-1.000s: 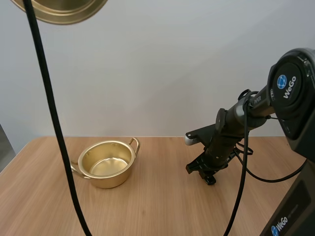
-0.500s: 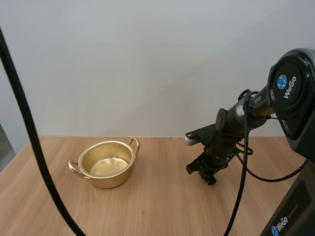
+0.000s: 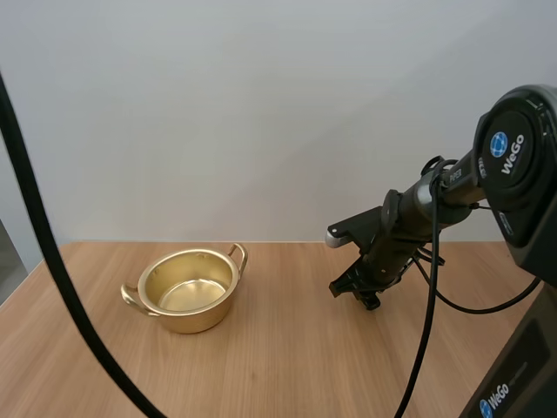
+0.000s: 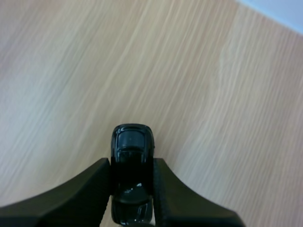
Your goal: Open the pot, put the car inside, and close it
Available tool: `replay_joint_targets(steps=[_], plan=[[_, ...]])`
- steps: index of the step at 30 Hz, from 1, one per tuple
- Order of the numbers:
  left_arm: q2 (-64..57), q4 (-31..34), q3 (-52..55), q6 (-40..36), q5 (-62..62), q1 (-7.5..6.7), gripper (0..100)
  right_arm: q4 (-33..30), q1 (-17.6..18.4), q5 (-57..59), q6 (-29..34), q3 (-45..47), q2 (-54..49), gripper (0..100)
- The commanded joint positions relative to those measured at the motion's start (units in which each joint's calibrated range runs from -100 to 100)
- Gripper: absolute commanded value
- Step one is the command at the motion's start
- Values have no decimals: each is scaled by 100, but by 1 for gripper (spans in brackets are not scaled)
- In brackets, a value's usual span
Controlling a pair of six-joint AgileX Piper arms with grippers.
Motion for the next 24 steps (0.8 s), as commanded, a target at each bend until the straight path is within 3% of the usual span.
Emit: replay_joint_targets(steps=[1, 4, 11, 15, 24], plan=[[21, -2, 1, 4, 0, 1, 0, 57, -6, 18, -5, -125, -20, 0], [49, -2, 1, 17, 0, 1, 0, 369, 11, 37, -220, -261, -165, 0], [89, -2, 1, 32, 0, 1, 0, 1900, 272, 435, -1424, -675, -1158, 0], [112, 25, 1, 79, 0, 1, 0, 2675, 706, 579, -2257, -1073, -1806, 0], [99, 83, -19, 284, 224, 1, 0, 2866, 1916, 890, -2289, -2093, -1878, 0]])
